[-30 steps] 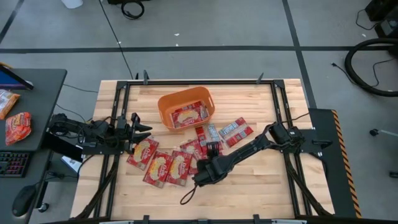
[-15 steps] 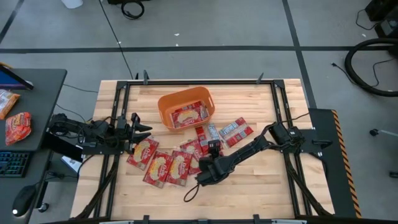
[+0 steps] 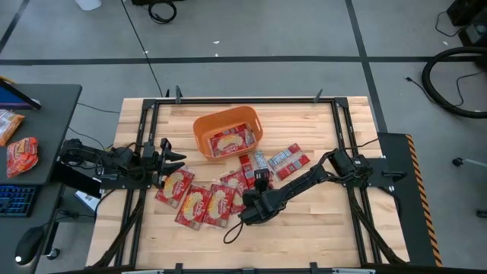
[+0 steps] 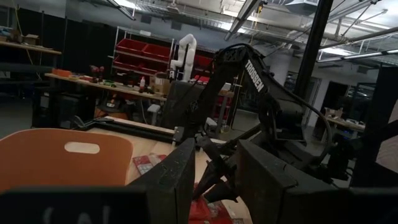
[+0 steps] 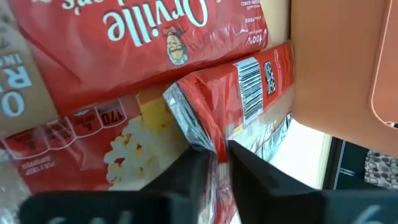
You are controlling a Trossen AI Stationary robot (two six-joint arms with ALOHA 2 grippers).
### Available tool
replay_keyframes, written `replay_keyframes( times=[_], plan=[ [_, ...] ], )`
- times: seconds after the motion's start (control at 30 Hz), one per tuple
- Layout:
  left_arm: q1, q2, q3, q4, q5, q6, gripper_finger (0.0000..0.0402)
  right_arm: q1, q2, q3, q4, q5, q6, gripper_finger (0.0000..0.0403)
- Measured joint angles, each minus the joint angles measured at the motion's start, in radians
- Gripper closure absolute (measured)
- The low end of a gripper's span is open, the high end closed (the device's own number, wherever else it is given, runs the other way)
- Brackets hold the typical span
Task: Sort popcorn bags into baskets
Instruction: Put the popcorn bag into the orange bin
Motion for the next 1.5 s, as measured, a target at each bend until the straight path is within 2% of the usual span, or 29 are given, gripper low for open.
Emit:
replay_keyframes(
  times=[0.17,0.33,0.6,0.9,1.03,1.1,1.5],
  plan=[
    [0.0,0.0,0.0,0.0,0.0,0.0,0.0278,0.0,0.0,0.003,-0.004,-0.035,0.018,0.0393],
    [0.0,0.0,0.0,0.0,0.0,0.0,0.0278,0.0,0.001,0.098,-0.11,-0.027,0.027,0.039],
    [0.0,0.0,0.0,0.0,0.0,0.0,0.0278,-0.013,0.001,0.397,-0.32,0.068,0.044,0.0396],
    [0.0,0.0,0.0,0.0,0.0,0.0,0.0278,-0.046,0.001,0.664,-0.333,0.127,-0.014,0.0397],
    [0.0,0.0,0.0,0.0,0.0,0.0,0.0278,-0.083,0.0,0.739,-0.323,0.127,-0.011,0.0397],
    [0.0,0.0,0.0,0.001,0.0,0.0,0.0278,-0.106,-0.011,0.735,-0.275,0.126,-0.01,0.0397],
    [0.0,0.0,0.0,0.001,-0.001,0.008,0.0278,-0.284,-0.019,0.738,-0.136,-0.123,0.045,0.0396]
  ],
)
